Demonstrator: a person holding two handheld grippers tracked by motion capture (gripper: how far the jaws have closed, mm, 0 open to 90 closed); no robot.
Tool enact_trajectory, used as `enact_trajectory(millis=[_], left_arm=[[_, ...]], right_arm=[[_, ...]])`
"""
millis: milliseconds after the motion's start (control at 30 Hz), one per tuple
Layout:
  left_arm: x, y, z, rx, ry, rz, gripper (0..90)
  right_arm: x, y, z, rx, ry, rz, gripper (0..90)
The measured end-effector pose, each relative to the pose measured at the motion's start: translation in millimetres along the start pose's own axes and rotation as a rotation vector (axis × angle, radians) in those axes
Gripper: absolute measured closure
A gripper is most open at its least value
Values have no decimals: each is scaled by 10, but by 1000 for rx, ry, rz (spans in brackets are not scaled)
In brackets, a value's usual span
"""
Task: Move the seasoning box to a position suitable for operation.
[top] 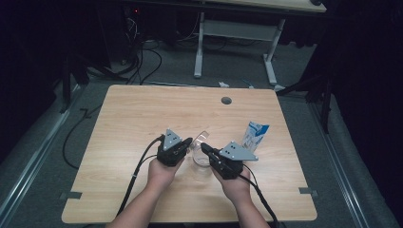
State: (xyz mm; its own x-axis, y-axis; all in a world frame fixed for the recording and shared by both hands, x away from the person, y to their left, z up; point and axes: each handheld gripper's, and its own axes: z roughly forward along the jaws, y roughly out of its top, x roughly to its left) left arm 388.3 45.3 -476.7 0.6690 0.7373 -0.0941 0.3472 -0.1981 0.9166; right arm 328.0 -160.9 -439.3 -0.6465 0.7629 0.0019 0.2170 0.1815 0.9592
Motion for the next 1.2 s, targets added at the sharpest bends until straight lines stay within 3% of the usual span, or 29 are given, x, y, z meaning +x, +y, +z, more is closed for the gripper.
enact_trajectory(millis=[100,233,467,533,700,967,1200], left_arm=[[6,-30,-42,-5,9,5,900],[-5,-191,-201,-14,-1,-18,900],[-144,-340,-359,-23,-56,-45,900],[-258,-314,-386,-39,-88,-52,900],[-368,-220,-339,-47,-109,-41,899],[-394,-149,-295,-62,-102,-38,900],[-390,-117,-279,-66,-95,-31,900]], right_arm=[[5,7,6,-2,-2,0,900],[14,5,3,-2,-3,-1,900],[13,12,-17,2,-7,-3,900],[15,14,-17,1,-4,-6,900],[33,15,-11,3,-3,-7,900],[18,-9,-42,7,-9,-5,900],[-72,-187,-142,38,-30,20,900]])
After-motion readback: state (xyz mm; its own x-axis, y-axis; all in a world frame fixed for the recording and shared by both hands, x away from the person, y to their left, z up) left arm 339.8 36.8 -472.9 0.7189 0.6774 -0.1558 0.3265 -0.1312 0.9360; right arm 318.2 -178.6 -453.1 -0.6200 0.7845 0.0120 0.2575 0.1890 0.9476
